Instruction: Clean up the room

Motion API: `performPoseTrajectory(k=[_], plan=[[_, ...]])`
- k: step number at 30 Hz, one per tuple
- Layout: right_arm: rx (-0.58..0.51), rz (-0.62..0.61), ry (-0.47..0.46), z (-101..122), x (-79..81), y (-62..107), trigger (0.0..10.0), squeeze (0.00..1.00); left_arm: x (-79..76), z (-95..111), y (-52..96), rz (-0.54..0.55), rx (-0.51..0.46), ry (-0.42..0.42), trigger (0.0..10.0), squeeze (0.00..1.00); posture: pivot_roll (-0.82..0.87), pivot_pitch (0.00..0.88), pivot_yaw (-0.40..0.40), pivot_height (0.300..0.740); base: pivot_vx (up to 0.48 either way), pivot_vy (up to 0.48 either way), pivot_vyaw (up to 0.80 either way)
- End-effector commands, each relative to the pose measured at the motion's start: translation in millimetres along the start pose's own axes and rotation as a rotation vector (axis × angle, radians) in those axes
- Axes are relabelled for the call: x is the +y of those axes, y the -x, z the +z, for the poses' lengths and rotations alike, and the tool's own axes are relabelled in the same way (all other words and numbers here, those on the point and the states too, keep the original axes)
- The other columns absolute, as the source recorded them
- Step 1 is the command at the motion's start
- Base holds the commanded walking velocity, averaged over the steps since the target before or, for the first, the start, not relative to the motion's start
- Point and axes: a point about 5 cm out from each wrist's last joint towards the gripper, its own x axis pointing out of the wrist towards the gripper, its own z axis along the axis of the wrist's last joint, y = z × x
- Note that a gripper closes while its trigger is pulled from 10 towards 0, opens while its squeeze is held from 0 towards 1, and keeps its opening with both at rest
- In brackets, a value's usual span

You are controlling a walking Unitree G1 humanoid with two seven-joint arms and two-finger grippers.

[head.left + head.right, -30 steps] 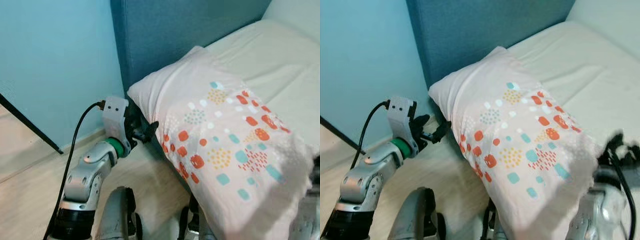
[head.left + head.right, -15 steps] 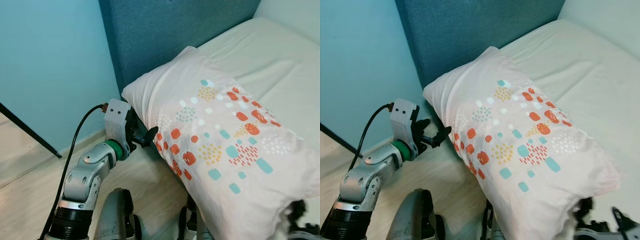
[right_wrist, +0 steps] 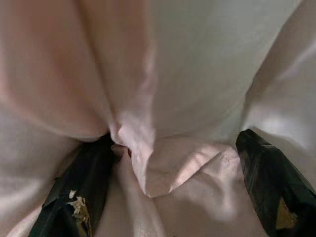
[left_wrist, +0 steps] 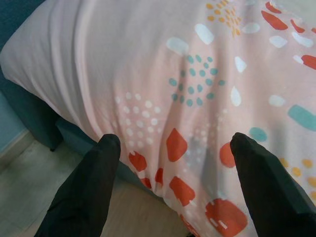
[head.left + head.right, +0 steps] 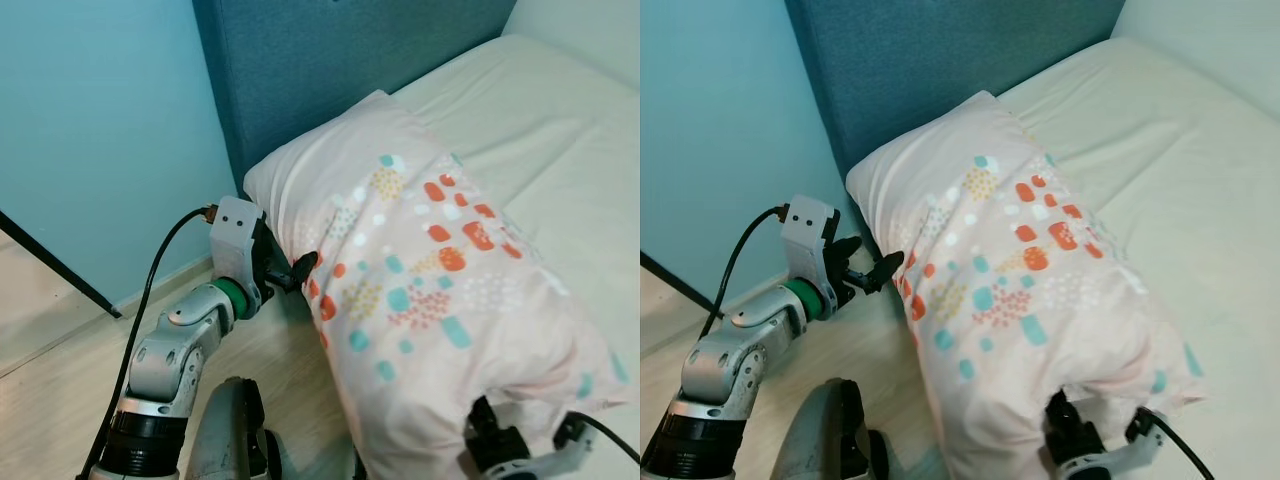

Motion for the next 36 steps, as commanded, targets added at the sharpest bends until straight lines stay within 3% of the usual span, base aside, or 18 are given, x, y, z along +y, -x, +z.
performPoseTrajectory(k=[1,3,4,5,8,9,10,13,20,26,30,36], plan=[[0.029,-0.006,-0.011,-7.5,-2.3,1.1,10.0,0.00,0.4,-6.1,-0.3,0.000,0.025,0.011,10.0,0.00,0.06,0.225,0.072,0.605,0.000,0.000,0.00],[-0.059,0.083,0.037,16.6,17.5,-30.1,10.0,0.00,1.3,-5.1,-0.8,0.004,0.023,0.013,10.0,0.00,0.06,0.225,0.072,0.605,0.000,0.000,0.00],[-0.059,0.083,0.037,16.6,17.5,-30.1,10.0,0.00,1.3,-5.1,-0.8,0.004,0.023,0.013,10.0,0.00,0.06,0.225,0.072,0.605,0.000,0.000,0.00],[-0.108,0.147,0.069,32.8,32.6,-46.9,8.8,0.00,1.4,-4.6,-1.1,0.005,0.022,0.014,10.0,0.00,0.06,0.225,0.072,0.605,0.000,0.000,0.00],[-0.138,0.191,0.088,43.1,43.2,-56.3,8.8,0.00,1.5,-4.4,-1.2,0.007,0.021,0.015,10.0,0.00,0.06,0.225,0.072,0.605,0.000,0.000,0.00],[-0.170,0.254,0.110,55.3,58.4,-65.5,0.0,0.00,1.5,-4.1,-1.5,0.009,0.019,0.017,10.0,0.00,0.06,0.221,0.069,0.605,0.000,0.000,0.00],[-0.193,0.294,0.129,64.3,69.5,-70.7,0.0,0.00,1.7,-4.1,-1.5,0.012,0.017,0.020,10.0,0.00,0.06,0.221,0.069,0.605,0.000,0.000,0.00],[-0.227,0.335,0.146,76.0,81.3,-75.0,0.0,0.00,1.8,-5.1,-1.0,0.016,0.016,0.026,10.0,0.00,0.06,0.223,0.067,0.605,0.000,0.000,0.00],[-0.261,0.335,0.139,83.7,80.5,-77.3,0.0,0.00,1.2,-6.5,-0.9,0.016,0.020,0.028,10.0,0.00,0.06,0.223,0.067,0.605,0.000,0.000,0.00],[-0.295,0.344,0.151,97.1,91.1,-88.9,0.0,0.00,1.9,-5.6,-1.6,0.026,0.017,0.032,10.0,0.00,0.06,0.225,0.060,0.605,0.000,0.000,0.00],[-0.302,0.329,0.152,98.7,89.2,-89.9,0.0,0.00,1.9,-6.3,-1.2,0.029,0.017,0.034,10.0,0.00,0.06,0.225,0.060,0.605,0.000,0.000,0.00],[-0.340,0.218,0.128,93.0,69.1,-76.1,0.0,0.00,1.7,-8.2,-0.6,0.029,0.025,0.034,10.0,0.00,0.06,0.228,0.063,0.605,0.000,0.000,0.00]])
